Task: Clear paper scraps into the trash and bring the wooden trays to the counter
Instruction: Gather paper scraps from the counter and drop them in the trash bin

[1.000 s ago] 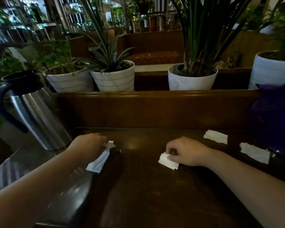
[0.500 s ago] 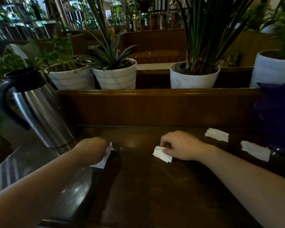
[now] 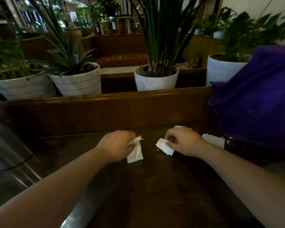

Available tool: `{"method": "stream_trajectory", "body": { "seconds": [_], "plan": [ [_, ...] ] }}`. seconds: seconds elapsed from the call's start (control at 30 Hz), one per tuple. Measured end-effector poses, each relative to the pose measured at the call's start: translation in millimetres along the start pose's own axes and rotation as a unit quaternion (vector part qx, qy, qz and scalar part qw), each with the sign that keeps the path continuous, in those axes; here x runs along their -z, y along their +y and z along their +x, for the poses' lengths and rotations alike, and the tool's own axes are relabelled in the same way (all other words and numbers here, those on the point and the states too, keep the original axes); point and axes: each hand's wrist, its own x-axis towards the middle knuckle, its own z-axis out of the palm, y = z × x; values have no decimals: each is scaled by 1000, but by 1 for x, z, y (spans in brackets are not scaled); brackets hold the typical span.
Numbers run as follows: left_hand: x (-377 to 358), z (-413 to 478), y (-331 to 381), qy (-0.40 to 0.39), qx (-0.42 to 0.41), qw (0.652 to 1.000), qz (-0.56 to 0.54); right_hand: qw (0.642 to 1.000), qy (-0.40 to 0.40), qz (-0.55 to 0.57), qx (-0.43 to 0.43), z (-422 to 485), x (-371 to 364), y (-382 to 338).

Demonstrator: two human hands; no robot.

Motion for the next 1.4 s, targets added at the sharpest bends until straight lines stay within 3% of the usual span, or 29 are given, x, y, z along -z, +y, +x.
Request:
{"method": "stream_trajectory", "body": {
  "seconds": [0.3,0.6,1.0,1.23,1.4],
  "plan": [
    [-2,21,32,32,-22,999,-21,985,115,27,-125,0,3,55],
    [0,23,38,19,2,1000,-18,987,36,-12,-158,24,6,72],
    [-5,27,51,48,-10,998,-33,973,148,45,-170,-33,22,97],
    [-14,34,66,42,-25,998,-48,971,57,-25,-231,-50,20,120],
    [-19,34,67,48,-36,997,-38,969,69,-26,-237,-50,18,117]
  ]
}}
